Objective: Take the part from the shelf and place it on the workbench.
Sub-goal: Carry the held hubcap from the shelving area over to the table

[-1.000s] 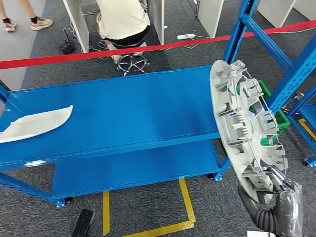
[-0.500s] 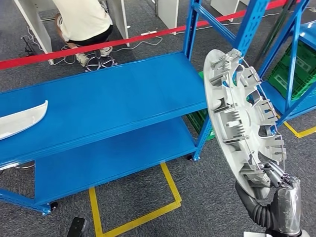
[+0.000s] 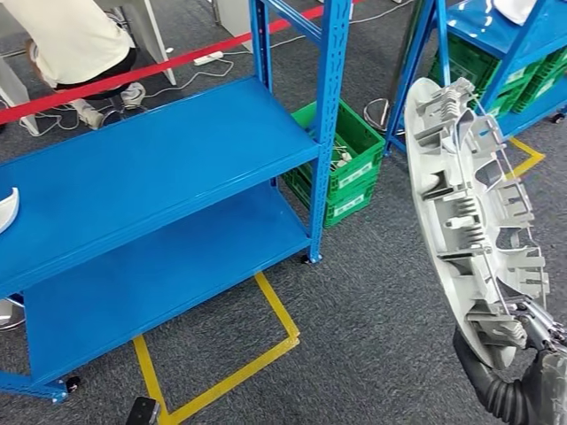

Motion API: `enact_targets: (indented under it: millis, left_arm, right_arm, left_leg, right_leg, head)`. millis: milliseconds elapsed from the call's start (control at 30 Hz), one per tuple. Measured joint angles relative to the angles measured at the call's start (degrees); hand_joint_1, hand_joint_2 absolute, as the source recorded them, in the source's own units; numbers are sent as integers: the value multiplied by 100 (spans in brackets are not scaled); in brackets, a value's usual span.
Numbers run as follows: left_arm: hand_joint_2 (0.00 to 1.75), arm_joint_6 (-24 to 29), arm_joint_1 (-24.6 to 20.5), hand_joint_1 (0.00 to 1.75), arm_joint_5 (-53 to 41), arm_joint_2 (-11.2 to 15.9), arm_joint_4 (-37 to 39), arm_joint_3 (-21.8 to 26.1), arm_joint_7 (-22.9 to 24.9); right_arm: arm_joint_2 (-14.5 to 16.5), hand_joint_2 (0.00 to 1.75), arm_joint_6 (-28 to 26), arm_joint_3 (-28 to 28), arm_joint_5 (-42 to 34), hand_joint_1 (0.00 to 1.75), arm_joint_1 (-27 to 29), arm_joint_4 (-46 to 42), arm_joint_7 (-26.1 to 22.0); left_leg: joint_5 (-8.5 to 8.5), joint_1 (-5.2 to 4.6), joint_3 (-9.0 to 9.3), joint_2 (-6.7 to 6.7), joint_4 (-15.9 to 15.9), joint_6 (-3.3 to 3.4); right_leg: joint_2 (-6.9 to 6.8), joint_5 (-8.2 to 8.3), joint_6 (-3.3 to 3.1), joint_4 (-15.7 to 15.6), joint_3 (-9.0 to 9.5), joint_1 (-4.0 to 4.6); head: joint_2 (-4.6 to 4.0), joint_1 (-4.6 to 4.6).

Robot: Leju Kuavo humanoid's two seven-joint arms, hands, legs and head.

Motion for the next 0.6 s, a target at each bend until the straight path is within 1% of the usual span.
enact_targets:
  millis: [33,67,100,133,167,200,233,267,300,333,367,400,433,467,500,533,567,600]
  left_arm:
    - [175,2,-13,0,-1,1,0,6,-1]
    - [175,3,-23,0,-1,-1,1,11,-1]
    - [175,6,-31,0,-1,-2,2,15,-1]
    - [175,9,-37,0,-4,-9,3,17,-2]
    - [175,10,-41,0,-12,-17,4,19,-2]
    - [175,12,-49,0,-25,-21,4,25,-1]
    - [175,13,-55,0,-42,-26,4,33,1]
    - [175,10,-55,0,-59,-31,4,42,6]
    - [175,4,-51,0,-76,-33,4,51,14]
    - [175,-6,-44,0,-91,-35,4,58,23]
    - [175,-15,-38,0,-104,-39,4,64,33]
    - [175,-22,-38,0,-115,-41,4,73,39]
    - [175,-25,-41,0,-121,-45,4,86,43]
    - [175,-19,-44,0,-123,-50,4,100,46]
    - [175,-9,-46,0,-121,-53,4,120,49]
    - [175,4,-40,0,-117,-49,1,152,50]
    - [175,14,-32,0,-112,-50,-2,191,50]
    - [175,19,-22,0,-107,-46,-5,237,45]
  right_arm:
    - [0,175,-1,-14,-3,175,11,-11,-1]
    - [-1,175,-1,-28,-4,175,20,-22,-2]
    - [-2,175,-2,-43,-9,175,30,-33,-5]
    - [-3,175,-2,-56,-27,175,46,-44,-16]
    - [-4,175,-2,-74,-76,175,72,-59,-43]
    - [-3,175,-2,-96,-149,175,103,-73,-84]
    - [-3,175,-2,-122,-232,175,129,-84,-133]
    - [-1,175,-2,-156,-318,175,149,-94,-182]
    - [1,175,-2,-193,-383,175,167,-98,-221]
    - [1,175,-2,-235,-435,175,183,-100,-252]
    - [4,175,-2,-279,-493,175,206,-102,-282]
    - [8,175,-2,-327,-549,175,238,-104,-314]
    - [17,175,-2,-378,-610,175,274,-107,-352]
    - [31,175,-2,-428,-674,175,307,-110,-402]
    - [51,175,-2,-476,-733,175,334,-113,-460]
    - [81,175,-2,-519,-783,175,346,-117,-528]
    - [120,175,-2,-552,-822,175,348,-126,-598]
    - [167,175,-2,-579,-845,175,345,-140,-664]
  left_leg:
    - [52,-7,269,-117,-418,47]
    - [60,-20,452,-218,-722,69]
    - [43,-33,543,-270,-899,75]
    - [64,-47,551,-236,-965,70]
    - [129,-47,515,-174,-972,81]
    - [202,-43,471,-103,-991,107]
    - [283,-36,414,-29,-1011,143]
    - [360,-23,345,50,-1028,170]
    - [428,-31,268,124,-1028,185]
    - [495,-34,186,209,-1024,194]
    - [565,-36,100,298,-1018,186]
    - [635,-37,7,390,-1009,175]
    - [701,-36,-93,481,-992,158]
    - [759,-34,-192,562,-968,131]
    - [806,-33,-279,630,-933,98]
    - [842,-38,-360,687,-888,60]
    - [873,-47,-406,736,-849,22]
    - [903,-54,-427,783,-815,-7]
  right_leg:
    - [72,74,16,0,-63,3]
    - [132,149,42,-12,-105,-2]
    - [188,224,79,-37,-129,-15]
    - [253,307,125,-81,-141,-24]
    - [288,374,167,-126,-150,-43]
    - [236,348,196,-126,-180,-48]
    - [116,199,216,-40,-234,-45]
    - [-51,-68,230,165,-309,-48]
    - [-222,-410,247,491,-392,-47]
    - [-316,-695,276,883,-459,-57]
    - [-357,-839,308,1256,-489,-71]
    - [-374,-826,340,1525,-459,-86]
    - [-384,-683,373,1623,-351,-102]
    - [-416,-505,407,1515,-137,-122]
    - [-487,-401,443,1240,158,-146]
    - [-614,-461,483,795,545,-148]
    - [-720,-590,455,392,857,-139]
    - [-786,-736,411,75,1052,-123]
  head:
    - [0,2]
    - [0,6]
    - [0,-1]
    - [0,-4]
    - [0,-13]
    - [0,-20]
    - [0,-11]
    - [0,-6]
    - [0,3]
    - [0,12]
    - [0,16]
    - [0,18]
    - [0,23]
    - [0,23]
    - [0,23]
    - [0,32]
    - [0,29]
    - [-1,30]
